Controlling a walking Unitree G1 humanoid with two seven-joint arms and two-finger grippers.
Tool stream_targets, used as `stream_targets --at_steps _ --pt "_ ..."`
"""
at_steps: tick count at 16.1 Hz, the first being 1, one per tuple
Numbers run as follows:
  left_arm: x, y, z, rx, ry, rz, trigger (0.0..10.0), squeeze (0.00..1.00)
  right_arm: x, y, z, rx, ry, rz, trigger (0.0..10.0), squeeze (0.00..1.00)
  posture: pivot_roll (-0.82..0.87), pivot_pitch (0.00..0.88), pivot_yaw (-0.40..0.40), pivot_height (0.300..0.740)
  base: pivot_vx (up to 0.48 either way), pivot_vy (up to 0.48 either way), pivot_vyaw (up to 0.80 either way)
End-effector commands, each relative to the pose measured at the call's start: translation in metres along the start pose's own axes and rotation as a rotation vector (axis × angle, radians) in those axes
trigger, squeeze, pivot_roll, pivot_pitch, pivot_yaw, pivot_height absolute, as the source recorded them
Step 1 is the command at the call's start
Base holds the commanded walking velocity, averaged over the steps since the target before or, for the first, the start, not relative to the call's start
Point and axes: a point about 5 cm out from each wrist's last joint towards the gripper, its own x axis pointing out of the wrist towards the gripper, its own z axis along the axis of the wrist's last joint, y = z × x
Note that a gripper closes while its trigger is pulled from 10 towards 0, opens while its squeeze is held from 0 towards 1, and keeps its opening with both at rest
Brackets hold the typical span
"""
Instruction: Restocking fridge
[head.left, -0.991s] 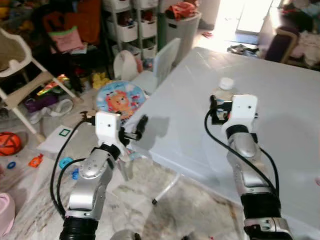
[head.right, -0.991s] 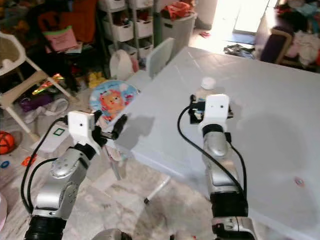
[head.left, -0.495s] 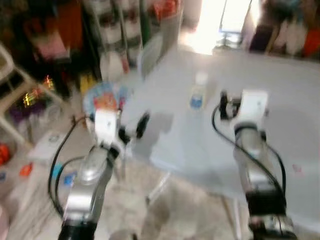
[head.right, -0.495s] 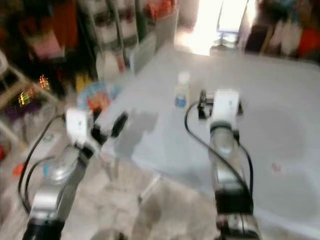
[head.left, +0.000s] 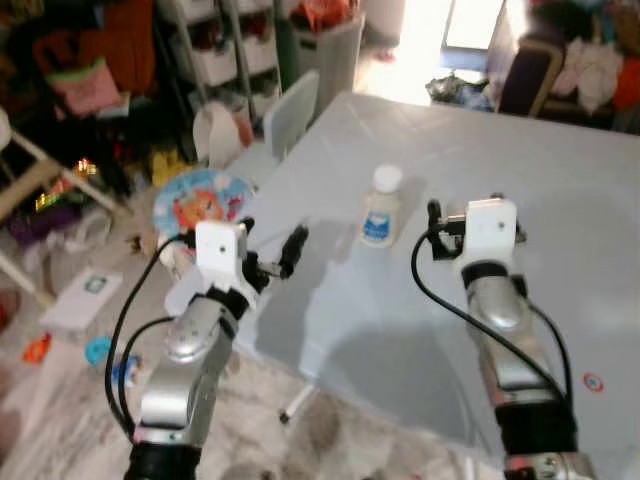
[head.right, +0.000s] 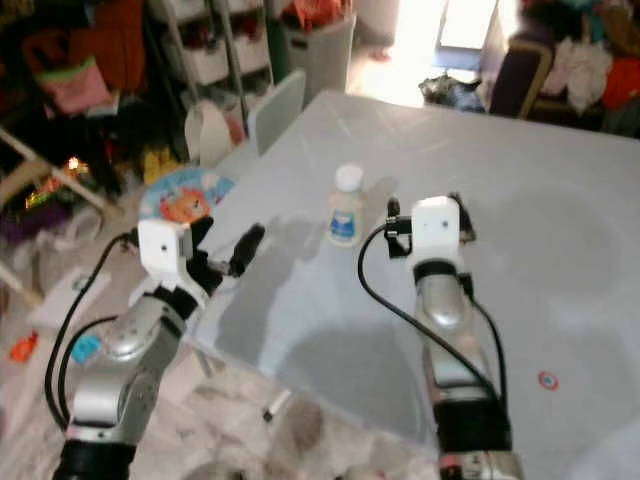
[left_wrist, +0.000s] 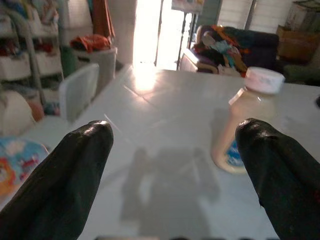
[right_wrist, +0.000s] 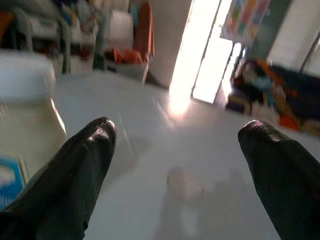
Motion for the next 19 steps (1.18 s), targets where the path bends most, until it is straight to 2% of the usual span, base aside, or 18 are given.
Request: stream_targets --at_steps 1,4,6,9,14,15,18,19 --pt "-0.005 0.009 0.002 0.017 -0.001 0.03 10.0 0.0 0.001 0.012 0.011 -0.001 -0.049 0.05 10.0 0.0 -0.02 0.0 0.014 0.74 0.0 0.0 0.0" --pt "-0.005 0.011 0.001 0.024 0.0 0.039 10.0 0.0 0.0 0.017 0.012 0.02 -0.052 0.095 10.0 0.0 -0.02 0.0 0.013 0.74 0.0 0.0 0.0" --pt "-0.006 0.012 0.001 0.026 -0.004 0.05 10.0 0.0 -0.002 0.029 0.014 0.039 -0.066 0.199 10.0 0.0 -0.02 0.0 0.013 0.74 0.0 0.0 0.0" --pt "-0.008 0.013 0.0 0.03 0.002 0.061 10.0 0.0 -0.003 0.034 0.014 0.058 -0.057 0.24 10.0 0.0 -0.01 0.0 0.012 0.74 0.0 0.0 0.0" --pt "-0.012 0.013 -0.003 0.033 0.025 0.054 10.0 0.0 0.007 0.025 0.014 0.077 -0.055 0.205 10.0 0.0 0.0 0.014 0.023 0.74 0.0 0.0 0.0" --pt "-0.012 0.013 -0.003 0.034 0.03 0.051 10.0 0.0 0.01 0.024 0.015 0.106 -0.057 0.208 10.0 1.0 0.0 0.021 0.028 0.74 0.0 0.0 0.0" --pt "-0.013 0.012 -0.003 0.037 0.039 0.044 10.0 0.0 0.018 0.028 0.016 0.128 -0.047 0.213 10.0 1.0 0.01 0.036 0.037 0.74 0.0 0.0 0.0" --pt "-0.014 0.012 -0.003 0.037 0.041 0.043 10.0 0.0 0.02 0.03 0.016 0.129 -0.044 0.215 10.0 0.83 0.01 0.042 0.041 0.74 0.0 0.0 0.0"
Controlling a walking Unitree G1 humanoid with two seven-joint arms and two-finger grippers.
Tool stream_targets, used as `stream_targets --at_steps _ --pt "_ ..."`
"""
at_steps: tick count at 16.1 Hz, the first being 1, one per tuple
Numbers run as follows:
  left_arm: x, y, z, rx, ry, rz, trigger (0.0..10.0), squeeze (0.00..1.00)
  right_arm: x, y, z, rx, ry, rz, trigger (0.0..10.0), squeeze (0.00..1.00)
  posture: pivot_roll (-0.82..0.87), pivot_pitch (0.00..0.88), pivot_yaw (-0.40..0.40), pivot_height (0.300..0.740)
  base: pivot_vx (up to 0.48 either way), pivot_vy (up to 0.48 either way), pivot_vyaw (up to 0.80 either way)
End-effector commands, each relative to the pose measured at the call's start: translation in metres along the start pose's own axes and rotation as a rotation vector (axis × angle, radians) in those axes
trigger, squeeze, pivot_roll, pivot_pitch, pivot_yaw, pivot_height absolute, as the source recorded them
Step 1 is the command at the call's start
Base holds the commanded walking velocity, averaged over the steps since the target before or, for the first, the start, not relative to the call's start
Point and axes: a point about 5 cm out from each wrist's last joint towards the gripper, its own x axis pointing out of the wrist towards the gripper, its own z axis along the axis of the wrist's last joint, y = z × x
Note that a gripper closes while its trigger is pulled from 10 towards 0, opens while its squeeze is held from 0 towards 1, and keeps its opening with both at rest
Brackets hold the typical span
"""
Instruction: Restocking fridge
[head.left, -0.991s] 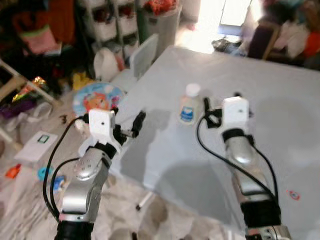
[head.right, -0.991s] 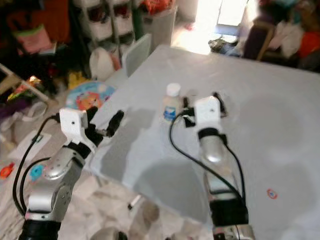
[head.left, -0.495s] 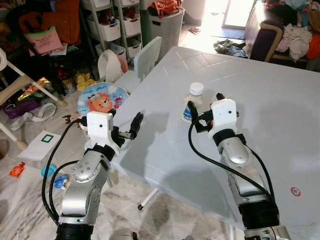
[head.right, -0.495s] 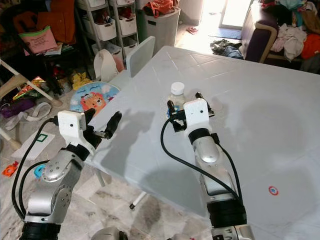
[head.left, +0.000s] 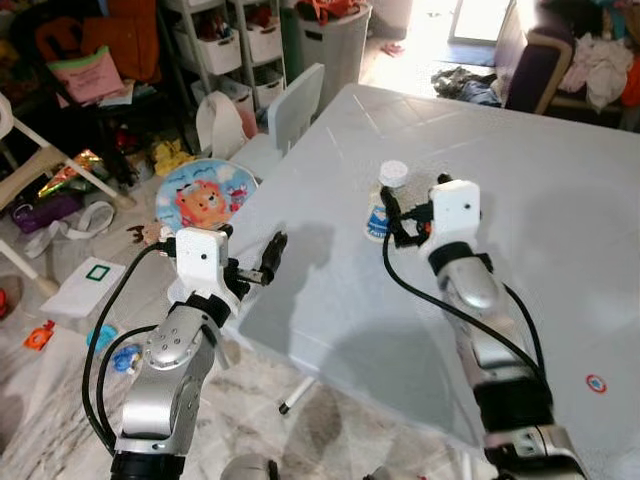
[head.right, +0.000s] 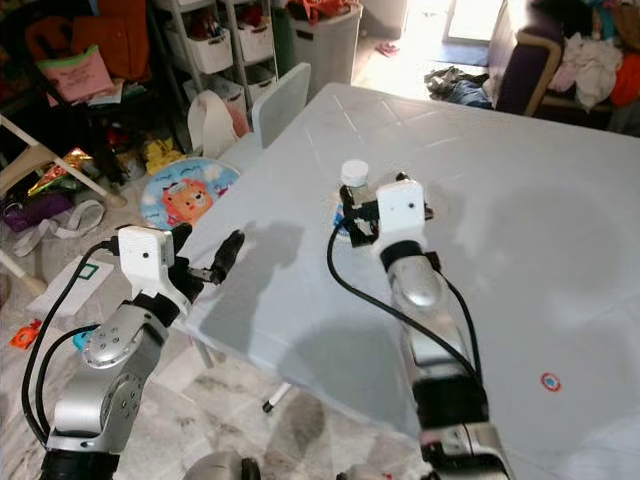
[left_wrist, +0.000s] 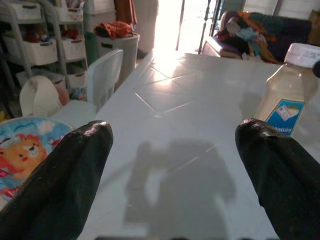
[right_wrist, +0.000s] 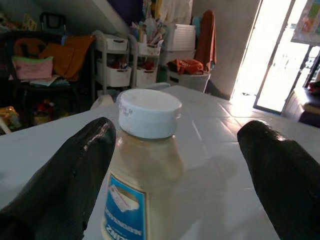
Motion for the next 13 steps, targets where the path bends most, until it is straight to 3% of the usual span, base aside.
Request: stream_targets --at_steps 1,7,12,13 --pt "-0.002 0.0 0.004 0.02 -0.004 -0.013 10.0 0.0 0.007 0.002 0.004 0.017 -0.013 0.011 10.0 0.0 0.02 0.049 0.047 0.74 0.0 0.0 0.0" --pt "-0.002 0.001 0.006 0.032 0.006 -0.02 10.0 0.0 0.03 0.014 0.01 0.031 -0.025 0.048 10.0 0.0 0.03 0.06 0.059 0.74 0.0 0.0 0.0" --pt "-0.001 -0.001 0.005 0.03 0.019 -0.031 10.0 0.0 0.043 0.014 0.011 0.057 -0.014 0.028 10.0 0.0 0.03 0.065 0.061 0.74 0.0 0.0 0.0" --pt "-0.001 -0.001 0.005 0.03 0.019 -0.031 10.0 0.0 0.045 0.015 0.012 0.058 -0.014 0.031 8.7 0.0 0.03 0.066 0.061 0.74 0.0 0.0 0.0"
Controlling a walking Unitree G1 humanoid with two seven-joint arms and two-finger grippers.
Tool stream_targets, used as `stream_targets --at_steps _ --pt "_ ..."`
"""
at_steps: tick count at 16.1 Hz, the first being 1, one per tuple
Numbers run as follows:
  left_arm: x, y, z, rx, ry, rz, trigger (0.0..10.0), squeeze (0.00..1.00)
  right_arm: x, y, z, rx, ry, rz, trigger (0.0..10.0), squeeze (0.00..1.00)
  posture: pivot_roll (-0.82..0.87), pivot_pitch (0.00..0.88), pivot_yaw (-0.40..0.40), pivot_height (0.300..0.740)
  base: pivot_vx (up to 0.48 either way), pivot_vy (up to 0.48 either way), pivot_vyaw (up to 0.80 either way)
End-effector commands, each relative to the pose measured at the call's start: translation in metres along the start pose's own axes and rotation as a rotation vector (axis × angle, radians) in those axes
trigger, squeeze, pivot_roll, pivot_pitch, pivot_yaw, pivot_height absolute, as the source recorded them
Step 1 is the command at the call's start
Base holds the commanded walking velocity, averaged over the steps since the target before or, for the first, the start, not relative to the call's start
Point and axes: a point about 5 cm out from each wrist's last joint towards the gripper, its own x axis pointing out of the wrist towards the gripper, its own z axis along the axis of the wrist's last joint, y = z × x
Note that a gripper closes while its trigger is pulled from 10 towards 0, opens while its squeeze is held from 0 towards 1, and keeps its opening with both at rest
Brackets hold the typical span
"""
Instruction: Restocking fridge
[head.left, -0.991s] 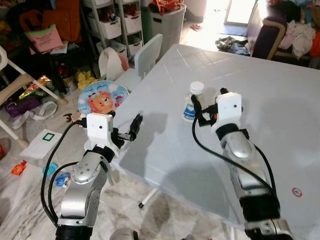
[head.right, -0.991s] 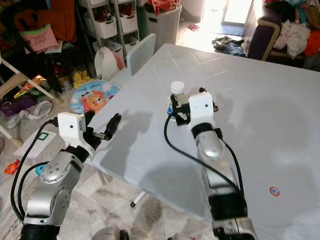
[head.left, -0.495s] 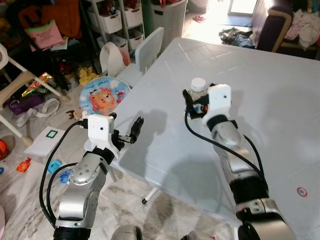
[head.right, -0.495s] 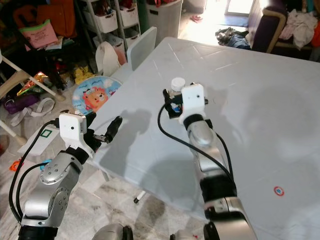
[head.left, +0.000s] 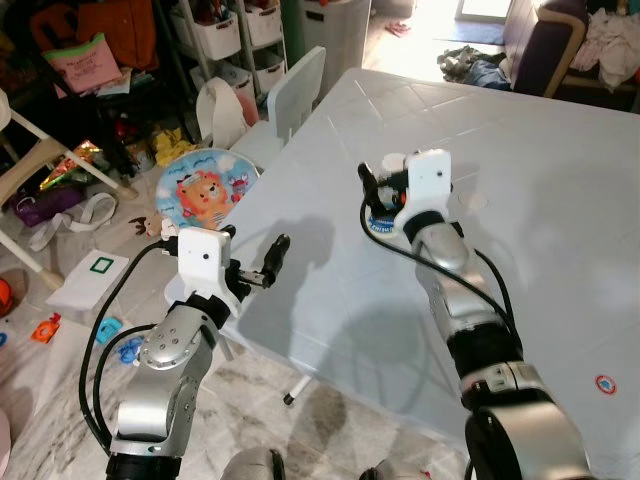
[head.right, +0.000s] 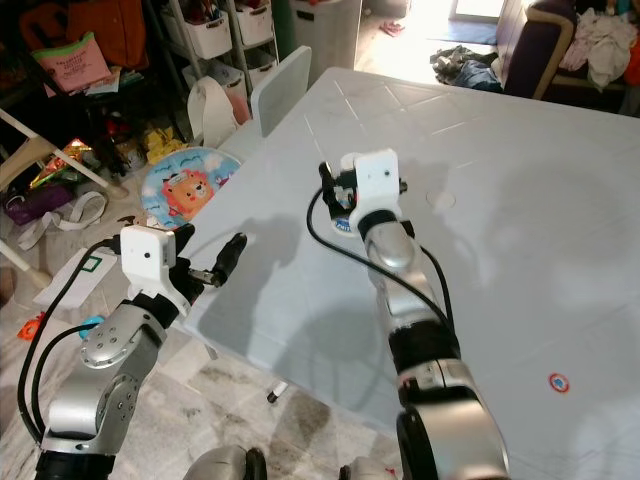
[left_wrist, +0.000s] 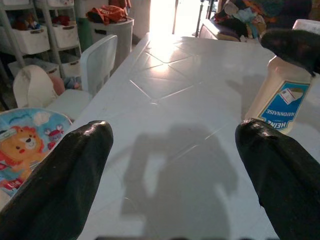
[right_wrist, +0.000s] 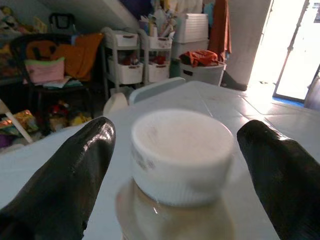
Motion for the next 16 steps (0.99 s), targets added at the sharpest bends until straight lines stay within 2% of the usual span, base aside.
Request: stream_targets --at_steps 1,6,12,16 --pt "0.0004 0.0007 0.0031 0.015 0.0 0.001 10.0 0.0 0.0041 0.0022 0.0036 0.026 -0.017 0.004 0.0 0.0 0.03 0.066 0.059 0.74 0.0 0.0 0.0" --pt "-0.0019 0.003 0.0 0.008 0.011 0.018 10.0 0.0 0.0079 0.0072 0.0036 0.009 -0.018 0.01 0.0 0.0 0.02 0.069 0.054 0.74 0.0 0.0 0.0" --pt "0.002 0.0034 -0.0017 0.007 0.025 0.007 10.0 0.0 0.0074 0.0044 -0.0007 0.011 -0.02 -0.008 0.0 0.0 0.02 0.051 0.066 0.74 0.0 0.0 0.0" --pt "0.0033 0.0043 -0.0026 0.001 0.022 0.029 10.0 0.0 0.0071 0.0033 -0.0023 0.017 -0.015 -0.007 0.0 0.0 0.02 0.024 0.045 0.74 0.0 0.0 0.0"
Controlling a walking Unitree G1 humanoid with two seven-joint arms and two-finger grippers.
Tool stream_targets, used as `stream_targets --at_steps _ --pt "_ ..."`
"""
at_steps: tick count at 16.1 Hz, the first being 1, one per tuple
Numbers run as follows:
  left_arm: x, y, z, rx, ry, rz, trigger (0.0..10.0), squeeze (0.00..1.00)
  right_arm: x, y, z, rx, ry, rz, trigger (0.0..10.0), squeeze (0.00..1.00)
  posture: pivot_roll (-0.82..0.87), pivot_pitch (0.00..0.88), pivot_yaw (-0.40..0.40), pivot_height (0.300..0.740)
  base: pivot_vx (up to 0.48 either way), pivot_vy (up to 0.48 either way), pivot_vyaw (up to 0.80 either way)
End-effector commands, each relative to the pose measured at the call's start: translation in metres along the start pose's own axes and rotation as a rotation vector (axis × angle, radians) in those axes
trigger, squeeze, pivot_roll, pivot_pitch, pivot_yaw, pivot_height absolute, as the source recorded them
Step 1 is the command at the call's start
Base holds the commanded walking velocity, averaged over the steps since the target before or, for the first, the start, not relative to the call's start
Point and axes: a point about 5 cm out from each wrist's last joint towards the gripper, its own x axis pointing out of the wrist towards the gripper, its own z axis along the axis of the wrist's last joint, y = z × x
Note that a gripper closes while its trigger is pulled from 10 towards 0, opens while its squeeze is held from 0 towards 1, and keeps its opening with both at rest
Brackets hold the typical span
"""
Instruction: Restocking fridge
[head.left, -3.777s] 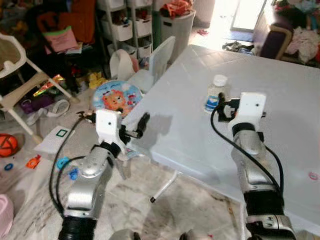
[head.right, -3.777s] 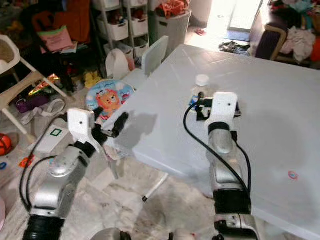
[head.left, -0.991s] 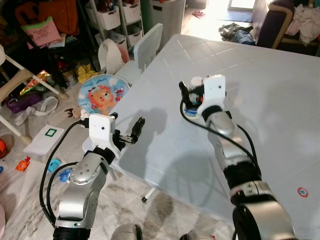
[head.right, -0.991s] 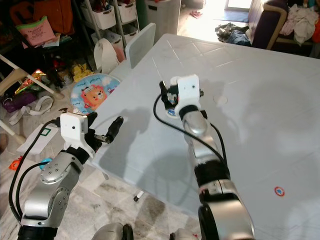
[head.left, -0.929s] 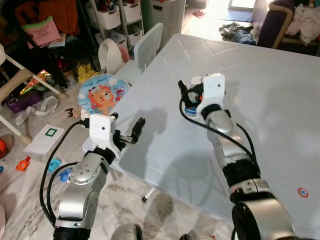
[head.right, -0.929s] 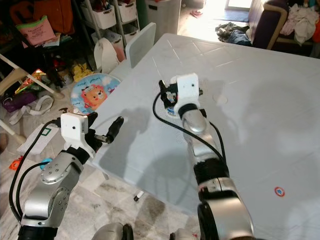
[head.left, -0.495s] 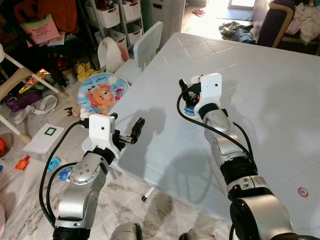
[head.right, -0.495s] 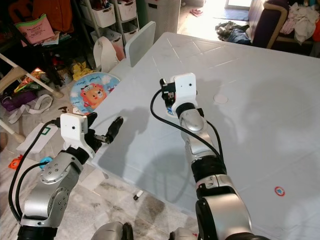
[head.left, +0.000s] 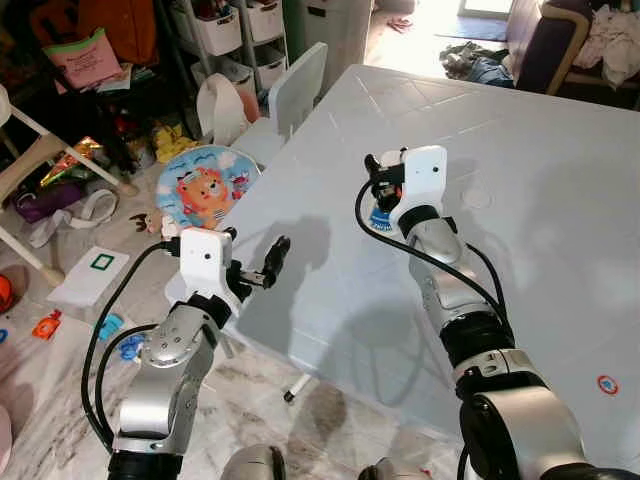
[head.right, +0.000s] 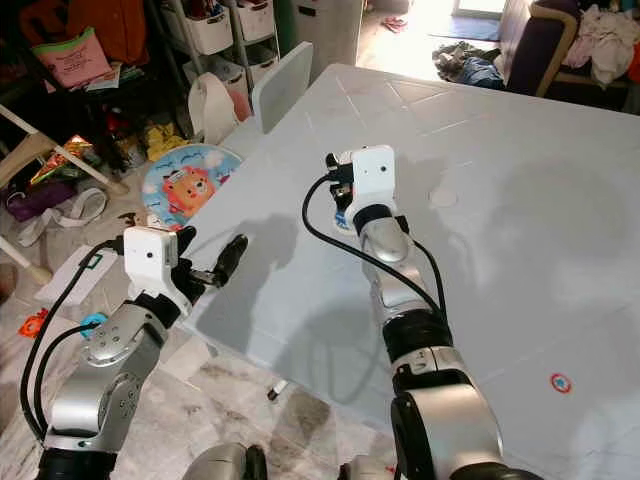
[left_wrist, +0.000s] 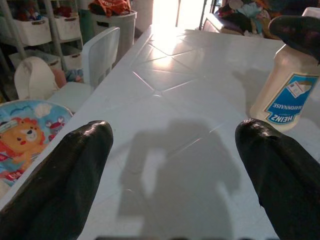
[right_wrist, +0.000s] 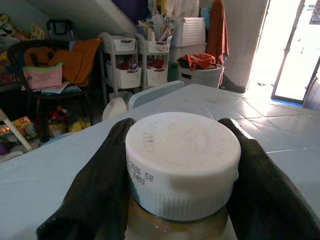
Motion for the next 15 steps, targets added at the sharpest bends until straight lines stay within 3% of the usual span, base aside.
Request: stream_targets --at_steps 1,2,3,5,10,15 --pt "0.001 0.004 -0.001 0.015 0.008 0.032 10.0 0.0 0.001 0.001 -0.001 0.005 0.009 0.015 0.1 0.0 0.03 0.007 0.041 0.74 0.0 0.0 0.0" --pt "0.001 0.005 -0.003 0.017 0.012 0.042 10.0 0.0 -0.001 0.0 -0.003 0.002 0.011 0.017 0.4 0.0 0.03 0.004 0.041 0.74 0.0 0.0 0.0" --pt "-0.001 0.004 -0.005 0.008 0.014 0.046 10.0 0.0 -0.005 -0.003 -0.007 0.0 0.016 0.013 1.9 0.0 0.03 0.0 0.039 0.74 0.0 0.0 0.0" --pt "-0.001 0.005 -0.008 -0.004 0.029 0.078 10.0 0.0 -0.014 -0.007 -0.006 0.008 -0.009 -0.003 10.0 0.0 0.03 0.0 0.041 0.74 0.0 0.0 0.0" --pt "0.007 0.012 -0.015 -0.005 0.047 0.143 10.0 0.0 -0.042 -0.003 0.011 0.097 -0.117 -0.041 10.0 0.0 0.04 0.0 0.029 0.74 0.0 0.0 0.0" --pt "0.016 0.01 -0.015 0.003 0.03 0.144 10.0 0.0 -0.046 0.001 0.018 0.089 -0.118 -0.008 10.0 0.0 0.04 0.0 0.01 0.74 -0.103 0.0 0.0"
